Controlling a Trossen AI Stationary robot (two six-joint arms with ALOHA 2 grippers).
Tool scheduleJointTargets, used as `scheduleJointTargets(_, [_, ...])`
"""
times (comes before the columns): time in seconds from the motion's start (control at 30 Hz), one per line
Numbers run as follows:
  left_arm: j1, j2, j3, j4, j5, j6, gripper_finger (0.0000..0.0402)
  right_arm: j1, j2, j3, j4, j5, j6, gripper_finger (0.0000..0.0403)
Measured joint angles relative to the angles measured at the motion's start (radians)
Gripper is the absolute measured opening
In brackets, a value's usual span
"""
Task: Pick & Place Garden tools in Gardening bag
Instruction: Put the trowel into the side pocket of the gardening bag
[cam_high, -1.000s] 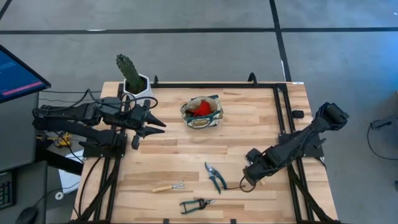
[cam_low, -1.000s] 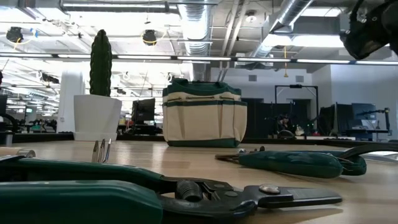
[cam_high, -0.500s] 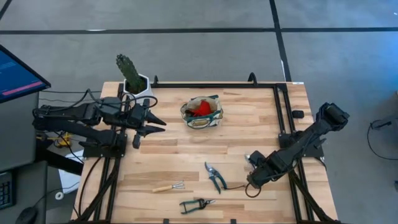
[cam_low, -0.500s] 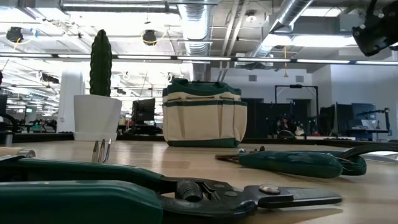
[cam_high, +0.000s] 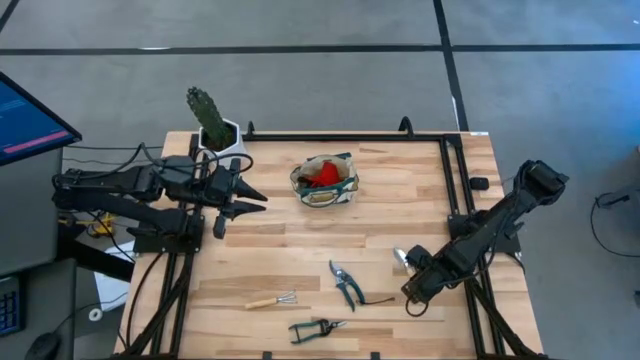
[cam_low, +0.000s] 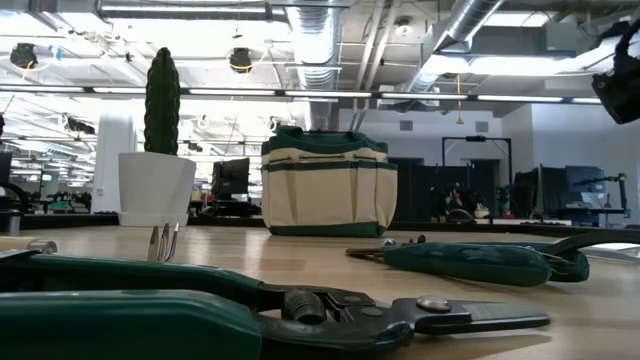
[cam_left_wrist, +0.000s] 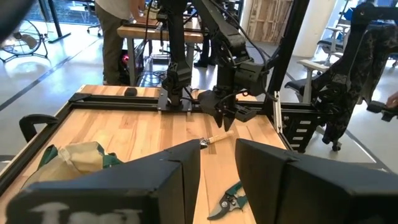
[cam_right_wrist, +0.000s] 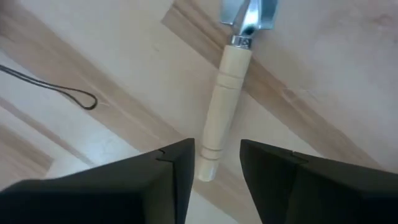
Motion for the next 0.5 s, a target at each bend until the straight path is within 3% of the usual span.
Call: scheduleJointTargets(0.5, [0.0,0.0,0.0,0.002,-0.015,-0.01,0.009,-0.001,-0.004,-0.122,0.182,0.0,0.025,0.012])
